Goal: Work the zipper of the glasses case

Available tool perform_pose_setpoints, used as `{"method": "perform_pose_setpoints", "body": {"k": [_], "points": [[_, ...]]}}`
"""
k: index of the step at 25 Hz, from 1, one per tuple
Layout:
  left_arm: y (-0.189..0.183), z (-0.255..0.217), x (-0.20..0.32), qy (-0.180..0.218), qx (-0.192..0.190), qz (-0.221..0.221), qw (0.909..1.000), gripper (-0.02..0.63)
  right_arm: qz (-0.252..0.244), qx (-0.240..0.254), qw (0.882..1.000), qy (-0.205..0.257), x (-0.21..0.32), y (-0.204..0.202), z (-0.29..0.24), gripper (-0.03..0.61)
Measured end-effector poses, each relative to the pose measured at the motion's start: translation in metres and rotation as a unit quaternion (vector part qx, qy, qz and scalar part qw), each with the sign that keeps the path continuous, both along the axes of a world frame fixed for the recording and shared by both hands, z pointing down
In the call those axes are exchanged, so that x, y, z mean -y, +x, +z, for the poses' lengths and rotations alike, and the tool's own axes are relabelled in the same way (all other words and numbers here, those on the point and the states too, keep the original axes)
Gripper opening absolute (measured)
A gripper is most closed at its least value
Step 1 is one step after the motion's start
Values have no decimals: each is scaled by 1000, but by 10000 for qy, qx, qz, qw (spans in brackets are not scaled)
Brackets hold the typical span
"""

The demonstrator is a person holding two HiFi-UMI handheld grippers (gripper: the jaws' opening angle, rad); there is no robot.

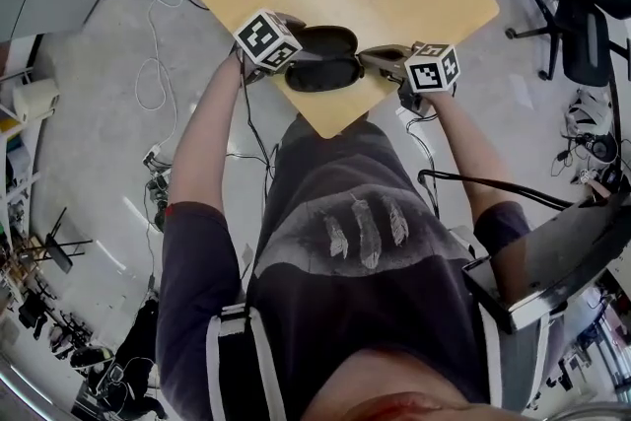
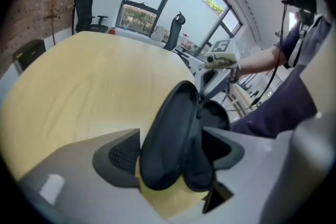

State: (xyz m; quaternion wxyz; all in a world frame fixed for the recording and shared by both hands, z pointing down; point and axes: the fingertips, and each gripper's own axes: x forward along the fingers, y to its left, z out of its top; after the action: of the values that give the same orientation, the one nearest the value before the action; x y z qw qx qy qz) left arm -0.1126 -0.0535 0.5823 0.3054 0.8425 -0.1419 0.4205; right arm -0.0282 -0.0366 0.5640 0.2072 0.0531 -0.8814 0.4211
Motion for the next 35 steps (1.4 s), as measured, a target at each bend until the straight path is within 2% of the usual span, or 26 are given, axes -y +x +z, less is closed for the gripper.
{"method": "perform_pose_setpoints", "body": {"k": [1,3,5,7,10,13,16,19,20,22,24,25,26,29,30,31,32,33,35], "points": [[0,0,-5,-60,-12,62,10000,353,94,-80,9999,28,3,2,3,-2],[0,-7,-11,167,92,228,9996,325,304,-233,9993,32,7,6,7,-3],[3,-20,-19,656,297,516,9961,326,581,-333,9977,-45,10,10,11,-2],[11,-30,-30,1186,591,929,9868,331,891,-425,9950,-117,14,16,15,-3],[20,-37,-46,1982,1098,1434,9634,343,1185,-607,9911,-89,19,20,19,-2],[29,-43,-56,2634,1414,1601,9407,325,1299,-816,9881,-58,21,20,23,-2],[34,-42,-60,3035,1710,1728,9213,286,1204,-988,9878,36,23,23,24,-2],[35,-44,-59,3484,2011,1855,8965,182,948,-1042,9899,178,23,25,25,-2],[35,-44,-59,3608,2100,1923,8881,166,850,-1076,9902,269,23,25,25,-2],[35,-43,-62,3748,2192,1941,8796,159,702,-1122,9903,430,21,23,25,-2],[34,-45,-63,3803,2171,1813,8805,146,650,-1155,9894,598,21,22,25,-2],[36,-47,-64,3787,2096,1704,8852,143,643,-1187,9881,739,20,23,24,-2],[39,-50,-66,3721,1977,1564,8933,139,647,-1218,9863,908,20,23,24,-2],[44,-54,-69,3265,1570,1044,9262,137,772,-1200,9814,1287,20,27,20,-2],[44,-54,-69,3150,1483,922,9329,137,809,-1199,9799,1377,19,28,19,-2],[43,-55,-70,3108,1457,907,9349,120,833,-1211,9785,1444,18,28,19,-1],[43,-56,-72,3140,1493,1014,9321,117,861,-1218,9780,1456,17,28,20,-1],[43,-56,-75,3245,1575,1204,9249,115,905,-1204,9786,1399,16,28,21,0],[45,-55,-83,3560,1782,1582,9036,109,977,-1110,9820,1172,14,28,22,0]]}}
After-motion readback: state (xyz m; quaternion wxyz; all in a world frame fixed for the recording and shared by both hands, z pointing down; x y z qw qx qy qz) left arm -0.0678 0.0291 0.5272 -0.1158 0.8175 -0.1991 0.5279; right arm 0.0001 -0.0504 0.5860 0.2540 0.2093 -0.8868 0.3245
